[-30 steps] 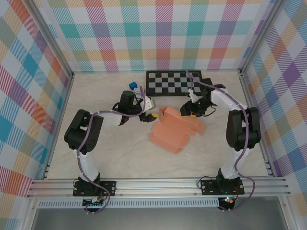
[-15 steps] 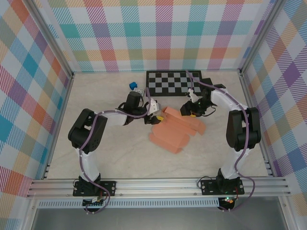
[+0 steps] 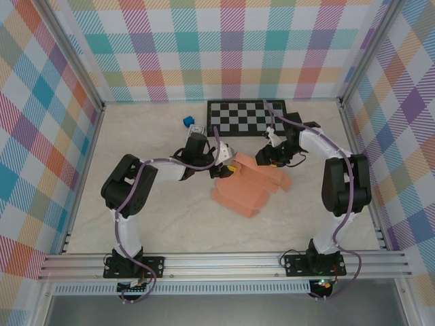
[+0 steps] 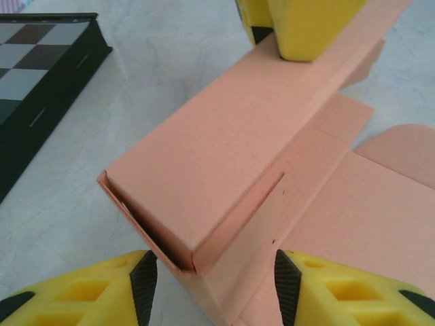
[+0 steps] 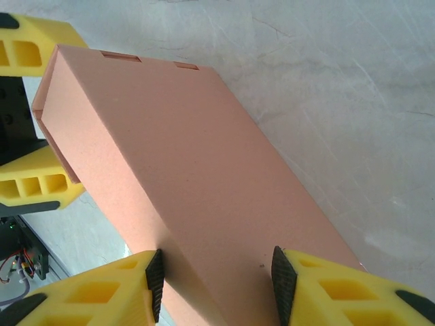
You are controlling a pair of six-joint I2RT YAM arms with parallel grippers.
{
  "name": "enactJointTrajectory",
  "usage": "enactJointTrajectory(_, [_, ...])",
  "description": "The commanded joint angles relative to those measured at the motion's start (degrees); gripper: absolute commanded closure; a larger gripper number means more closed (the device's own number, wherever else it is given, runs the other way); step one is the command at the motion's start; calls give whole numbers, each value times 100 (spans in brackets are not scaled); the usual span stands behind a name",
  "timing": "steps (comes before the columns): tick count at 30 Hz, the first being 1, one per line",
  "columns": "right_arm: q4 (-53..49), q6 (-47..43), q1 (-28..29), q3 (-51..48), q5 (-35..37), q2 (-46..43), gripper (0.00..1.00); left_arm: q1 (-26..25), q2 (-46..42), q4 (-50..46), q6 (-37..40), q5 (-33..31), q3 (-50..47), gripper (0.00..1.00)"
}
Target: Fold the paper box
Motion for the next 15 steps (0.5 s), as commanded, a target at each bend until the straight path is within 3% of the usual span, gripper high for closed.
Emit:
enactJointTrajectory(1, [27,45,51,-223,286,-31,53,-198,156,511,-499,-407,60,48])
enactJointTrajectory(10, [179,120,66,-361,320,-140,54,-505,277,1481,-918,-1306,-309,54])
enactJointTrajectory(15, [329,274,71,-450,315,-172,54,-762,428,2033,-1524,-2155,-330,53])
